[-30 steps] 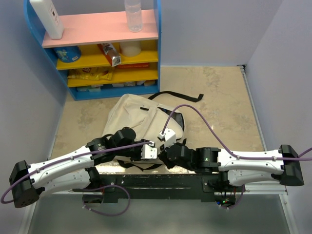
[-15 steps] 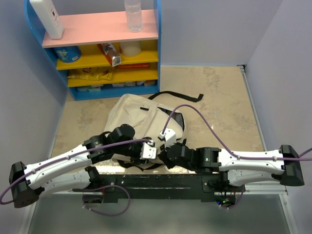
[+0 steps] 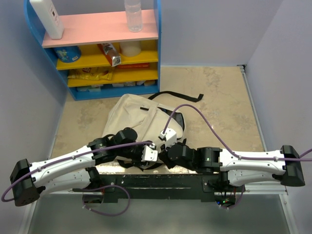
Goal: Pack the student bag
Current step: Zip the student bag at the center of the board.
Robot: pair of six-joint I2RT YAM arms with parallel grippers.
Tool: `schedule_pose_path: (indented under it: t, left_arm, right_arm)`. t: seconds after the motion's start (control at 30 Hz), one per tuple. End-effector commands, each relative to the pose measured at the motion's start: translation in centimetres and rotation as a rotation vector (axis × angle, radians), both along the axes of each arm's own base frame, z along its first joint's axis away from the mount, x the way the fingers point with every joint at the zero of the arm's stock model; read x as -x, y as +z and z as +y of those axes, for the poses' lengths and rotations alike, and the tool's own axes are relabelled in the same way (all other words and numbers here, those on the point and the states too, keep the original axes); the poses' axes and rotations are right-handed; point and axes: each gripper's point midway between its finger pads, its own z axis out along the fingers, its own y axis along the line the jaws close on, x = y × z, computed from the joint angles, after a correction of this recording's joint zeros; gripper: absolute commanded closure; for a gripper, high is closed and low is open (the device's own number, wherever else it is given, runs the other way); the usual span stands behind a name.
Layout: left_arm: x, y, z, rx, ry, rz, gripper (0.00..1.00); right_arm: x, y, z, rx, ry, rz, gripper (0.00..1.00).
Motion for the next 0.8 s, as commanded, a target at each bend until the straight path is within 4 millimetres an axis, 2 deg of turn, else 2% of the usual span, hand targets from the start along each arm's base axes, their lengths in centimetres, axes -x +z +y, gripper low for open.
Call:
schedule_pose_path:
  t: [0.0, 0.2, 0.37, 0.47, 0.53, 0.67, 0.73, 0.77]
  left_arm:
    - [-0.1, 0.6, -1.0, 0.055, -0.005, -0.009, 0.48]
    - [1.0, 0.1, -1.0, 0.049, -0.07, 0.014, 0.6]
    - [0.9, -0.2, -1.0, 0.042, -0.065, 0.011, 0.58]
    - [0.3, -0.1, -1.2, 0.047, -0.037, -0.006, 0.51]
    - [0.1, -0.2, -1.2, 0.044, -0.034, -0.009, 0.52]
    - [0.1, -0.3, -1.3, 0.043, -0.038, -0.009, 0.9]
    - [0.2, -0.4, -1.3, 0.043, -0.044, -0.011, 0.93]
    - [0.2, -0.4, -1.3, 0.042, -0.043, -0.009, 0.99]
  right_arm:
    - [0.1, 2.2, 1.3, -0.102, 0.011, -0.003, 1.0]
    - [0.0, 2.5, 1.3, -0.108, 0.009, -0.006, 1.0]
    - [0.0, 2.8, 1.3, -0.109, 0.014, -0.011, 1.0]
    - [-0.1, 3.0, 1.4, -0.117, 0.014, -0.014, 1.0]
    - [0.0, 2.9, 1.4, -0.113, 0.019, -0.01, 1.0]
    - [0.2, 3.0, 1.4, -0.118, 0.022, -0.005, 1.0]
    - [0.2, 3.1, 1.3, -0.124, 0.018, -0.006, 1.0]
    - [0.2, 3.2, 1.3, -0.126, 0.017, -0.005, 1.0]
